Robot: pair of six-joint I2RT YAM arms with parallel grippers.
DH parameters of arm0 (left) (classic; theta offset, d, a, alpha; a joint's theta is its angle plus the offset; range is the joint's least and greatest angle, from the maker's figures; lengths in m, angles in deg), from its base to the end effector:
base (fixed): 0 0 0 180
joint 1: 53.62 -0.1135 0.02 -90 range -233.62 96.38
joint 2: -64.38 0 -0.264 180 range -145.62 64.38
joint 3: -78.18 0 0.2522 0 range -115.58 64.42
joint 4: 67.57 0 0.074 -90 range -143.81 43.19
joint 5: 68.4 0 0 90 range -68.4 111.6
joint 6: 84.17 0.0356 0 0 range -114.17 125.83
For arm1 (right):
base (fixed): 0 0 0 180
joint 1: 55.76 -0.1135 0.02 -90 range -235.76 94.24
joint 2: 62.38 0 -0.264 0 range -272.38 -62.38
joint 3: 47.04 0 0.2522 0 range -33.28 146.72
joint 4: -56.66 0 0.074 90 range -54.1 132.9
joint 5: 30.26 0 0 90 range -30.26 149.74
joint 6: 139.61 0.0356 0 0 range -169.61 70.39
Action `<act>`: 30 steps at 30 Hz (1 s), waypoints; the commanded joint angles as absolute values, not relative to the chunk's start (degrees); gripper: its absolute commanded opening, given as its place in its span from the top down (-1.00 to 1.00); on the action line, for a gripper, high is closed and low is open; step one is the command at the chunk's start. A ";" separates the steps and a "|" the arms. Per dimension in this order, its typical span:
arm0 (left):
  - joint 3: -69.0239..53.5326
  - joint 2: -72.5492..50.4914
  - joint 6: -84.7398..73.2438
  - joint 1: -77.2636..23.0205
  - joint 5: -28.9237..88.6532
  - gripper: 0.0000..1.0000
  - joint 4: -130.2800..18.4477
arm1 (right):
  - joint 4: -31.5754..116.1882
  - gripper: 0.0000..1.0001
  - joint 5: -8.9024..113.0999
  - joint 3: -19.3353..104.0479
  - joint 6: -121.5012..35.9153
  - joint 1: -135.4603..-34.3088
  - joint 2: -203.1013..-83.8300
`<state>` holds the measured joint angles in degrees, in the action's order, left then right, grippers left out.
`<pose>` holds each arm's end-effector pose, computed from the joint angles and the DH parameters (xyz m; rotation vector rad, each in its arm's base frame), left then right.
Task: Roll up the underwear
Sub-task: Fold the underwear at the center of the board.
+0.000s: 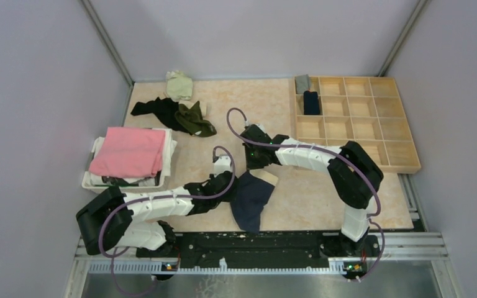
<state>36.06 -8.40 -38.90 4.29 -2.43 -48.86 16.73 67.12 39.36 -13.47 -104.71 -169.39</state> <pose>0.1335 -0.1856 0.1562 0.0861 2.3651 -0.3680 0.2576 0.2889 0.1820 -0.2516 2.6451 0.3460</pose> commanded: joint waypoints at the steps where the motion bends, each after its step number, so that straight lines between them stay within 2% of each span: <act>1: 32.60 -7.54 -33.91 4.44 -8.78 1.00 -38.79 | 28.09 1.00 65.02 36.97 -11.89 -102.13 -163.29; 17: 28.10 -6.03 -22.69 7.25 -4.50 1.00 -40.89 | 45.14 1.00 60.72 21.29 -8.60 -98.04 -153.61; 24: 25.04 -6.97 -21.13 9.71 -11.36 1.00 -36.71 | 55.94 1.00 56.86 13.29 -4.29 -95.09 -149.13; 30: 20.57 -9.02 -19.75 9.75 -20.61 1.00 -31.09 | 57.40 1.00 53.12 15.63 -3.99 -93.81 -151.05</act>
